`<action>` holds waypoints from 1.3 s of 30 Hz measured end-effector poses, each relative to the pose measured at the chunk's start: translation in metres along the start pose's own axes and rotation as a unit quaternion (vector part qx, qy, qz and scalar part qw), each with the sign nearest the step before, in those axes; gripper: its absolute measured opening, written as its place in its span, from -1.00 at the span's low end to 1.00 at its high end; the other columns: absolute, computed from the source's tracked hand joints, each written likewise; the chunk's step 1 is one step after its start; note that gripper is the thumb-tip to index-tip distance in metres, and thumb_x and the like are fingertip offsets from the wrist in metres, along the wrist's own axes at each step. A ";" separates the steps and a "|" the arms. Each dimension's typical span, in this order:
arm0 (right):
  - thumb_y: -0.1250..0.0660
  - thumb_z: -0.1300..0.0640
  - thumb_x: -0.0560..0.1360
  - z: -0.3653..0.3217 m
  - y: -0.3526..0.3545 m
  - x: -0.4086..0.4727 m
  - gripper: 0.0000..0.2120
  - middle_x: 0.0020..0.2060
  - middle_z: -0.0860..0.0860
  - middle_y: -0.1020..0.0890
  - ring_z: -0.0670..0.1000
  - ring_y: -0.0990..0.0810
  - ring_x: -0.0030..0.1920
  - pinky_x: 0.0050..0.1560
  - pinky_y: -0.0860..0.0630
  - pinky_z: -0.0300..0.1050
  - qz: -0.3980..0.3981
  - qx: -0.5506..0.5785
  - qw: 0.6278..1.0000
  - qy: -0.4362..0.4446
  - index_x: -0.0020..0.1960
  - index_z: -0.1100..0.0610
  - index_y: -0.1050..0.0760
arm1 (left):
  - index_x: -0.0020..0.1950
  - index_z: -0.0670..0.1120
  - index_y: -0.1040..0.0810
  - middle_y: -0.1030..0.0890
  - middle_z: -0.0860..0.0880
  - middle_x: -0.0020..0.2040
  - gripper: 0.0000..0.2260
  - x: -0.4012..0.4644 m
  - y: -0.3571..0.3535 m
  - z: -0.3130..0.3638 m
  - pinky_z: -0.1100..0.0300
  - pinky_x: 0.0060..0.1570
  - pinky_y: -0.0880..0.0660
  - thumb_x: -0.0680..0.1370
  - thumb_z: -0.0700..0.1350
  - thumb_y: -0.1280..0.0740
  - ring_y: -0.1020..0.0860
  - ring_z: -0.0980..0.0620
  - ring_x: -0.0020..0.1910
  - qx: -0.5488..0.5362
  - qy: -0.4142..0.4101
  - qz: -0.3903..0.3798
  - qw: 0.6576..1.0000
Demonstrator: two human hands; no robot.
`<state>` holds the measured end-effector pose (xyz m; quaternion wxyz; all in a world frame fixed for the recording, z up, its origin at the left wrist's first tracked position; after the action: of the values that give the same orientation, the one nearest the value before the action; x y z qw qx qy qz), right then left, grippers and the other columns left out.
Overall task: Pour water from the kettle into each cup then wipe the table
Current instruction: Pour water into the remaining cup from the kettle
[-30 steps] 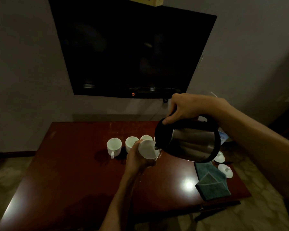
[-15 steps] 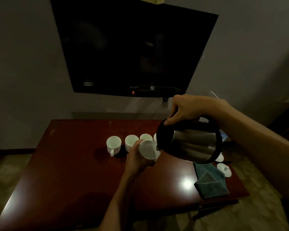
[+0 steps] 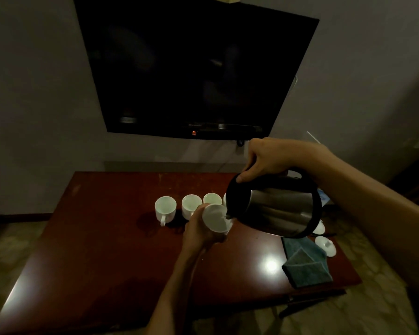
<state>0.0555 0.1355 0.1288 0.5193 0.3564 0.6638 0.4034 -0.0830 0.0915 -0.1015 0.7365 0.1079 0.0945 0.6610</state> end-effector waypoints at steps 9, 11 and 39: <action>-0.50 -0.19 0.42 -0.001 -0.003 0.000 -0.68 -0.11 0.00 -0.66 0.04 -0.66 -0.03 0.09 -0.64 0.02 -0.011 0.004 1.000 0.004 -0.06 0.02 -0.54 | 0.27 0.15 -0.38 -0.58 0.06 0.17 -0.28 -0.001 0.001 -0.002 0.10 -0.21 -0.66 0.22 -0.13 -0.65 -0.61 0.05 0.09 -0.012 0.023 0.005 1.000; -0.50 -0.20 0.42 -0.001 -0.004 0.001 -0.64 -0.10 0.01 -0.68 0.04 -0.66 -0.04 0.09 -0.64 0.02 -0.012 0.003 1.000 0.004 0.01 0.05 -0.58 | 0.27 0.13 -0.39 -0.58 0.06 0.16 -0.28 -0.002 0.000 0.000 0.09 -0.21 -0.66 0.22 -0.15 -0.64 -0.61 0.05 0.09 -0.011 0.020 0.007 1.000; -0.52 -0.25 0.37 -0.011 -0.009 0.024 -0.63 -0.14 -0.01 -0.69 0.01 -0.69 -0.11 -0.02 -0.70 0.06 -0.005 0.009 1.000 0.006 -0.09 0.03 -0.59 | 0.38 -0.08 -0.39 -0.52 0.07 0.15 -0.28 -0.001 0.020 -0.002 0.51 -0.34 -0.45 0.28 -0.27 -0.61 -0.49 0.37 -0.13 -0.019 0.044 -0.002 0.999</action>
<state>0.0389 0.1513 0.1122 0.5141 0.3556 0.6721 0.3969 -0.1023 0.0929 -0.0981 0.7346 0.0645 0.1146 0.6657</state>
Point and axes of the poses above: each hand's wrist, its own x-axis towards the middle knuckle, its own y-axis out of the back of the hand, z = x × y, the point moved 6 cm from there along x, towards the middle knuckle
